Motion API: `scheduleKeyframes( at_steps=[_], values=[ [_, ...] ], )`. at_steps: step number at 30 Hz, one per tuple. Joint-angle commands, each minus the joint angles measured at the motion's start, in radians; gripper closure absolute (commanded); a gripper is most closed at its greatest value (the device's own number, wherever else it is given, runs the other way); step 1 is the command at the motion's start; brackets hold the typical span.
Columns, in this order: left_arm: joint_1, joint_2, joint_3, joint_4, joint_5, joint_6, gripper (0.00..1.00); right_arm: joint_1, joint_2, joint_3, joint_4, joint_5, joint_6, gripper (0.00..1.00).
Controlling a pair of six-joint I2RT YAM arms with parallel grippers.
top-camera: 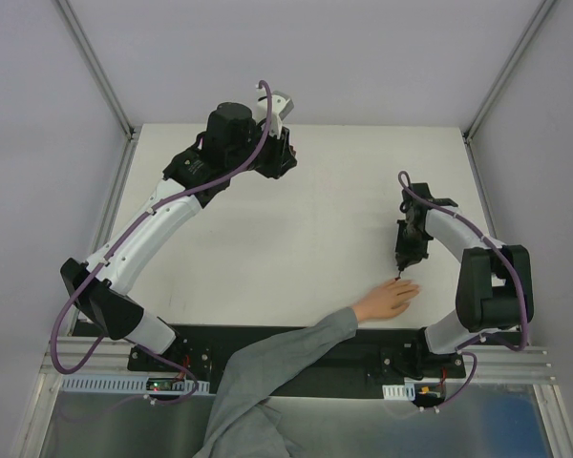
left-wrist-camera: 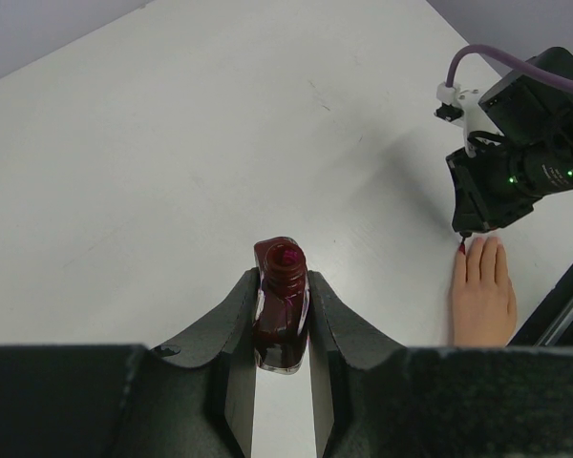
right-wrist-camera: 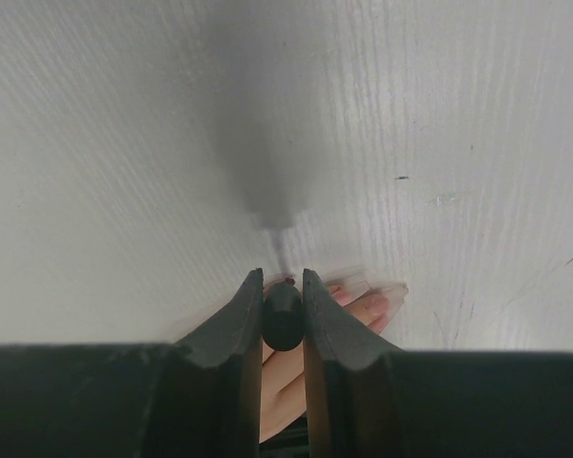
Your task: Paint the nails
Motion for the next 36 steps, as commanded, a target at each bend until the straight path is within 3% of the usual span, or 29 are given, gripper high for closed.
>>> scheduleKeyframes(
  at_steps=[1,36],
  values=[
    [-0.006,-0.049,-0.005,0.031,-0.013,0.007,1.0,0.012,-0.004,0.008,-0.014,-0.015,0.003,1.0],
    [-0.008,-0.069,-0.025,0.036,-0.014,0.007,1.0,0.0,-0.064,-0.018,-0.049,0.009,0.011,1.0]
  ],
)
